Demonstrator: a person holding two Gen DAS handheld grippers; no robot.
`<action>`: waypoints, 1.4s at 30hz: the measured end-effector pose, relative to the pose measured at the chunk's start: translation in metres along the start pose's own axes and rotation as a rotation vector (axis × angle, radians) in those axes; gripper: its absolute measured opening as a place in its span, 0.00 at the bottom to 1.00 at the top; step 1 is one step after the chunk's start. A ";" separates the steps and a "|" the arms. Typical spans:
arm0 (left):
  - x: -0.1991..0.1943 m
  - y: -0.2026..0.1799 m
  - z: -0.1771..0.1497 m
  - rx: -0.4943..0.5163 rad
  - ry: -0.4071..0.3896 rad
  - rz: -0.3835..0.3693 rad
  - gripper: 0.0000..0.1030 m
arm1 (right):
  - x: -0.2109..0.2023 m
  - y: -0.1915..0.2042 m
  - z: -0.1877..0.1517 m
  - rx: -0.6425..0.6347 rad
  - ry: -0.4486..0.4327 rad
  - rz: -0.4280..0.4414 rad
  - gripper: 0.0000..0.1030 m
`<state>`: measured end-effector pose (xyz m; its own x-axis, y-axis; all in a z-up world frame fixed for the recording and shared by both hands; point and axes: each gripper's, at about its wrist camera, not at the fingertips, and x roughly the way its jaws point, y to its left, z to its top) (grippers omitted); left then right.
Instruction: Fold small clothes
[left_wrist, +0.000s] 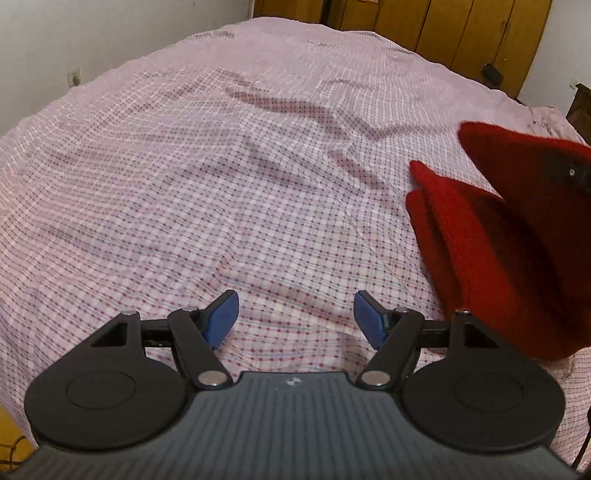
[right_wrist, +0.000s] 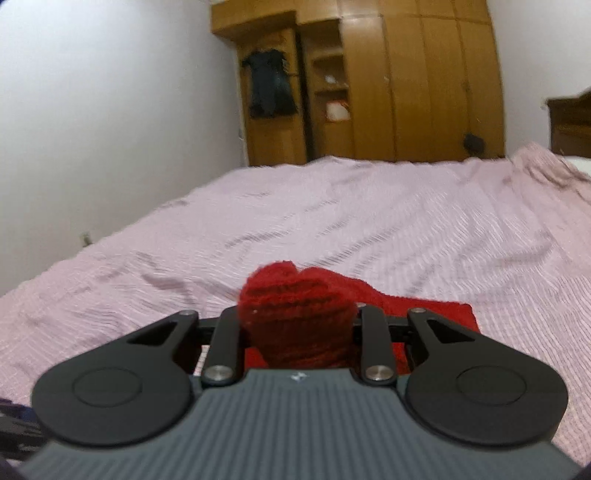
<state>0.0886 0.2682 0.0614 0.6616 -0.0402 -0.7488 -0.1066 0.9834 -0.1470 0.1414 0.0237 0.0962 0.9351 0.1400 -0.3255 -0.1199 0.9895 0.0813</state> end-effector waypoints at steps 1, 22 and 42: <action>-0.002 0.002 0.002 -0.001 -0.005 0.005 0.73 | -0.001 0.010 -0.004 -0.024 -0.001 0.012 0.28; -0.038 -0.023 0.023 -0.006 -0.087 -0.055 0.73 | -0.072 0.004 -0.009 0.079 0.101 0.208 0.52; 0.001 -0.130 0.047 0.106 -0.060 -0.216 0.71 | -0.057 -0.125 -0.040 0.358 0.171 -0.137 0.53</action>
<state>0.1379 0.1487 0.1097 0.7036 -0.2441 -0.6673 0.1187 0.9663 -0.2283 0.0900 -0.1063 0.0667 0.8617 0.0418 -0.5057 0.1536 0.9284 0.3383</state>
